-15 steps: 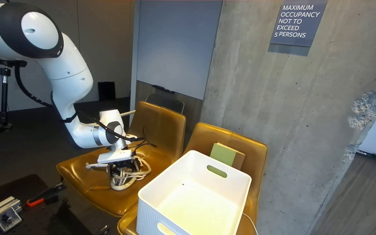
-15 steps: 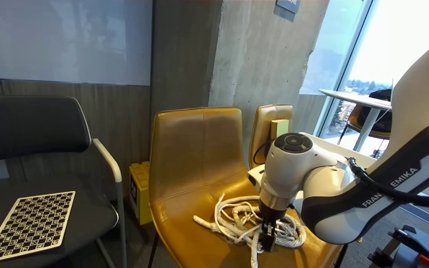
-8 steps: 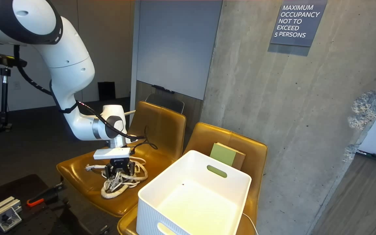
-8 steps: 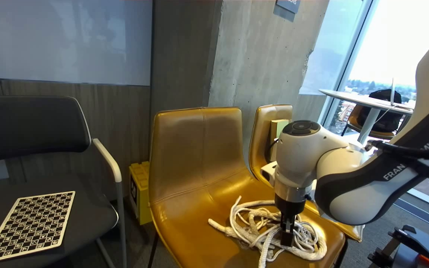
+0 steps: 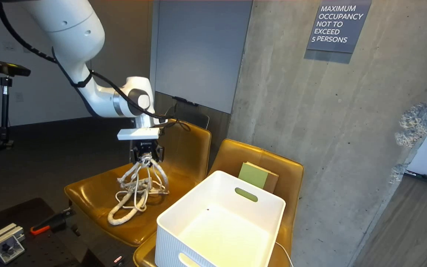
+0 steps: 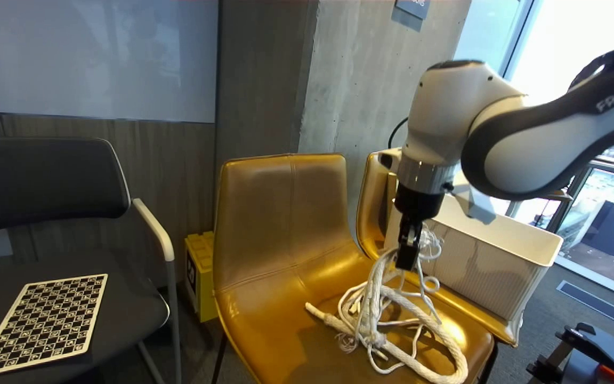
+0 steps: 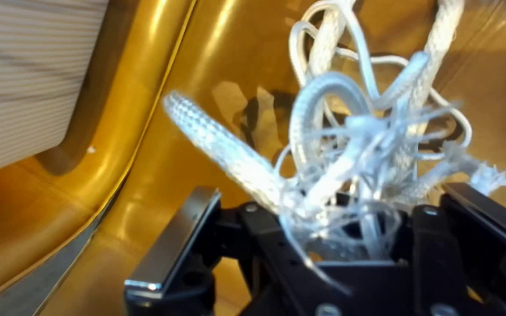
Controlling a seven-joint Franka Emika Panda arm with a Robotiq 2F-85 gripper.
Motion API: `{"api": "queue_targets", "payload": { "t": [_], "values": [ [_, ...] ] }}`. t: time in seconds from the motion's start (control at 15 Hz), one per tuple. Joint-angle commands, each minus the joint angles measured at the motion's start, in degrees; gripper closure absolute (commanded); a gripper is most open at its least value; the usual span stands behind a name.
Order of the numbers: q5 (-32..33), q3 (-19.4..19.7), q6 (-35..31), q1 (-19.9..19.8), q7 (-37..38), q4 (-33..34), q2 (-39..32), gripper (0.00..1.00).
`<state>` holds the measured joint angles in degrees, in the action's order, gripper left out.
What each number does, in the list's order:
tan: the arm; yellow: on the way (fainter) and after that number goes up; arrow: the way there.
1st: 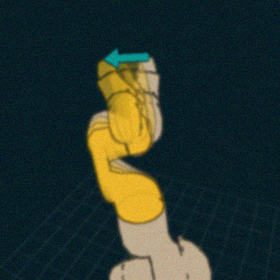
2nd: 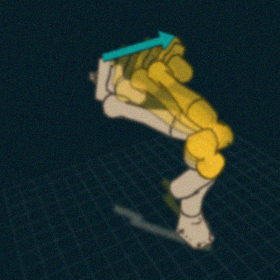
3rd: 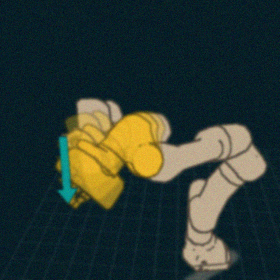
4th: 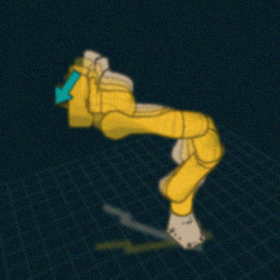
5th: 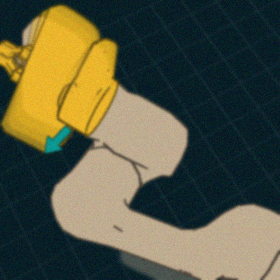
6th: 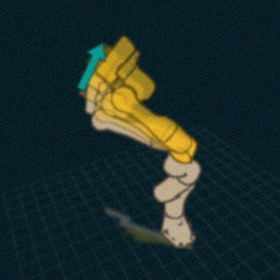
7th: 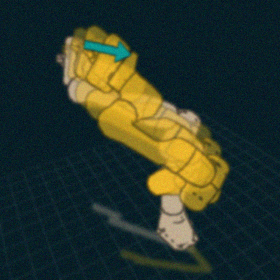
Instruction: Remove the white cords from the chair and put them in the white basket
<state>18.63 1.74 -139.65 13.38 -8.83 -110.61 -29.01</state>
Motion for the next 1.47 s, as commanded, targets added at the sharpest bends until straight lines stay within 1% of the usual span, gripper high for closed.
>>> {"api": "queue_targets", "payload": {
  "t": [0.0, 0.13, 0.33, 0.53, 0.67, 0.93, 1.2, 1.27, 1.4],
  "values": [
    [-1.73, -3.08, 5.91, -3.66, -3.32, 3.15, 7.47, 1.0],
    [-2.89, -3.57, 8.49, -5.49, -5.0, 6.35, 10.23, 1.0],
    [-6.62, -3.48, 12.01, -8.58, -7.58, 11.91, 13.42, 1.0],
    [-10.84, -2.6, 15.14, -11.86, -9.62, 18.53, 15.1, 1.0],
    [-12.82, -1.74, 18.09, -14.19, -10.42, 24.26, 14.98, 1.0],
    [-15.77, 0.51, 26.23, -19.18, -11.63, 38.29, 11.64, 1.0],
    [-18.97, 2.67, 33.6, -24.83, -14.51, 50.08, 6.97, 1.0],
    [-19.71, 2.99, 35.08, -26.28, -15.52, 52.84, 5.25, 1.0],
    [-20.38, 3.17, 37.07, -28.33, -16.66, 55.01, 2.86, 1.0]
  ]
}}
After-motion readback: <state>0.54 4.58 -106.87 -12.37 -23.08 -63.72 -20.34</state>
